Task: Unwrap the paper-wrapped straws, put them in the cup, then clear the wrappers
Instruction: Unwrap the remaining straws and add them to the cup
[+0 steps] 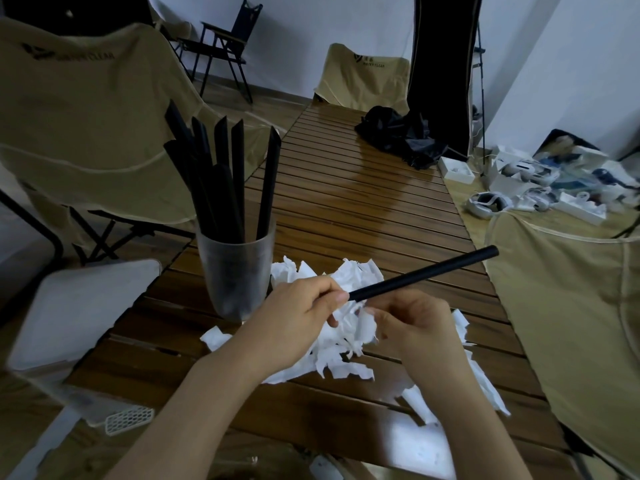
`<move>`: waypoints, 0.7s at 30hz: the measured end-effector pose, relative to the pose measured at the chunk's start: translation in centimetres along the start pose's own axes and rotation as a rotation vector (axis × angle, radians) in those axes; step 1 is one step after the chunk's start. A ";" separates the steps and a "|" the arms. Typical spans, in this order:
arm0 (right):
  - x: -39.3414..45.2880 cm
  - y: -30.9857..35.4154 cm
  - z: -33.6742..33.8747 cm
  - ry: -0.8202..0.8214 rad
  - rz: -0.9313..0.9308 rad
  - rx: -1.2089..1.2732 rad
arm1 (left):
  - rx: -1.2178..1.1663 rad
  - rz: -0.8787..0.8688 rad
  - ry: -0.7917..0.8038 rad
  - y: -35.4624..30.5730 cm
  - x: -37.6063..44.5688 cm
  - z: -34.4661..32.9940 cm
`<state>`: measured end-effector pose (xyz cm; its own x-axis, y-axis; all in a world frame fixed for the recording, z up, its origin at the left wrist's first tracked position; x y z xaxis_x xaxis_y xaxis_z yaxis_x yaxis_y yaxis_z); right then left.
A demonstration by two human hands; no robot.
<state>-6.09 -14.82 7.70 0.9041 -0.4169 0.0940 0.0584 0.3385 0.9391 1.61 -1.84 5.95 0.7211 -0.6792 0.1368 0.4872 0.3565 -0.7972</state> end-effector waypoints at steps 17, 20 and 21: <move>0.4 -3.1 2.8 -0.263 -0.133 -0.542 | 0.289 0.053 -0.086 0.8 -0.4 1.4; 0.5 -2.4 1.7 -0.231 -0.076 -0.588 | 0.309 0.077 -0.093 1.1 -0.3 1.2; 0.4 -1.8 1.4 -0.242 -0.037 -0.581 | 0.285 0.094 -0.091 1.2 -0.2 1.0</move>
<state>-6.44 -16.76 6.50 0.7797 -0.5932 0.2007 0.3698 0.6948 0.6169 2.57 -0.62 5.52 0.8041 -0.5795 0.1326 0.5258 0.5893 -0.6134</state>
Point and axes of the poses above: each hand's wrist, its own x-axis towards the middle knuckle, its own z-axis out of the back of the hand, y = z × x, the point moved 7 cm from there along x, towards the middle knuckle, and after that the axes turned 3 degrees about -z, right-handed, at the moved point
